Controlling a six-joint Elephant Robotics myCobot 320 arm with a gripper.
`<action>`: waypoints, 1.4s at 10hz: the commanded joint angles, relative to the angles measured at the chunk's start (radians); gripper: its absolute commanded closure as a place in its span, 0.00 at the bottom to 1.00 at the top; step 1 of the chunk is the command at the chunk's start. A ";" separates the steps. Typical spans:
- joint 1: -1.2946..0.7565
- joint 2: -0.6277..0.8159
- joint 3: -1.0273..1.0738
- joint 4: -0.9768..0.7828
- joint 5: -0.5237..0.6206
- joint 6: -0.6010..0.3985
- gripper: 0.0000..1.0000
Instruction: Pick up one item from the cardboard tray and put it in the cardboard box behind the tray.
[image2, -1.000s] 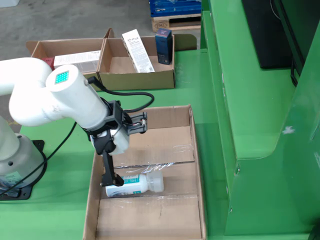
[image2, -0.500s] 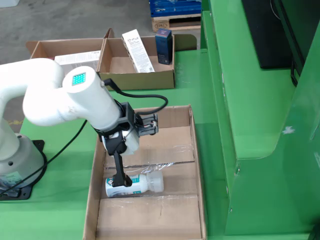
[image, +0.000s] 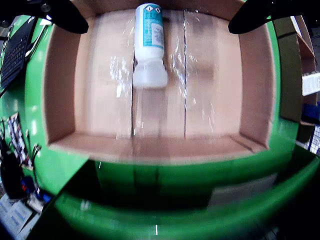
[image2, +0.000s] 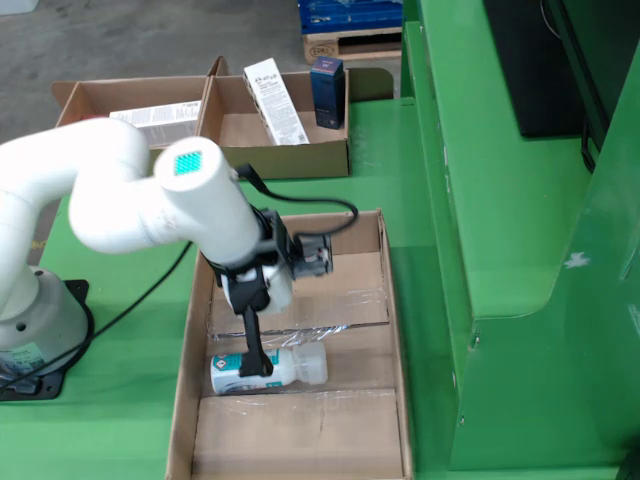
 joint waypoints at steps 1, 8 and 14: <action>0.009 -0.079 0.158 0.015 -0.019 0.022 0.00; 0.013 -0.110 0.044 0.111 -0.029 0.020 0.00; 0.008 -0.118 -0.091 0.235 -0.018 0.015 0.00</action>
